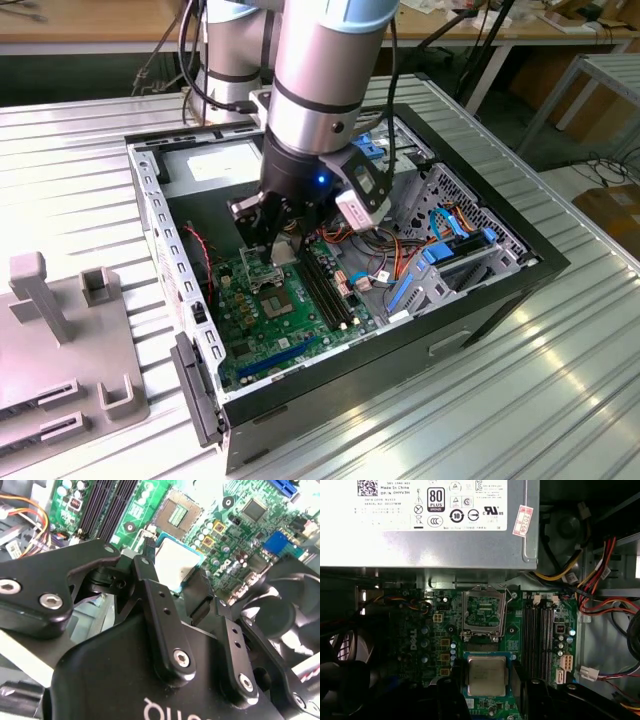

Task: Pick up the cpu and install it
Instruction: 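Place the cpu into insertion slot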

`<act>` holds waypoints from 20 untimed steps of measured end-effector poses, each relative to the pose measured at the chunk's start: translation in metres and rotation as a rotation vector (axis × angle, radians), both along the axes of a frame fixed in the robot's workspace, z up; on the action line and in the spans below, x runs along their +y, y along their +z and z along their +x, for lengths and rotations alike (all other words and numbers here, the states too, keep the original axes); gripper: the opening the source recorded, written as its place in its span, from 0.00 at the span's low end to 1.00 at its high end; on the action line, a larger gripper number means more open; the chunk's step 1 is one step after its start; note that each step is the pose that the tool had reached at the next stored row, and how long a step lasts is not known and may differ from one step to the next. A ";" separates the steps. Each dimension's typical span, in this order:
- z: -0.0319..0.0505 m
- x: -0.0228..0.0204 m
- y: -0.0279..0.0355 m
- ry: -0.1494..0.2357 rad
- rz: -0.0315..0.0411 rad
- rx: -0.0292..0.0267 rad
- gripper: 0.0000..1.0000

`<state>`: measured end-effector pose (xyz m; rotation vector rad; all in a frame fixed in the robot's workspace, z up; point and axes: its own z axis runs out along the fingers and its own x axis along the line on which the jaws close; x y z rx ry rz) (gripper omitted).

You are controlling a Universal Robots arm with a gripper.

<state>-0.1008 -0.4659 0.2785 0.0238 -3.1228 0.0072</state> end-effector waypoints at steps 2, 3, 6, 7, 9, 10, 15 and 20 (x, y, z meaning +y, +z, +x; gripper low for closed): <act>0.0000 -0.0027 -0.0038 0.000 0.0001 -0.0001 0.47; 0.0000 -0.0034 -0.0057 0.000 0.0003 -0.0001 0.47; 0.0000 -0.0042 -0.0110 0.000 0.0000 0.0000 0.47; 0.0000 -0.0050 -0.0126 0.000 -0.0001 0.0000 0.47; 0.0000 -0.0067 -0.0171 0.000 0.0000 0.0000 0.47; -0.0001 -0.0077 -0.0204 0.000 0.0001 0.0000 0.47; 0.0000 -0.0091 -0.0339 0.000 0.0001 0.0000 0.47; -0.0001 -0.0103 -0.0447 0.000 -0.0001 0.0012 0.47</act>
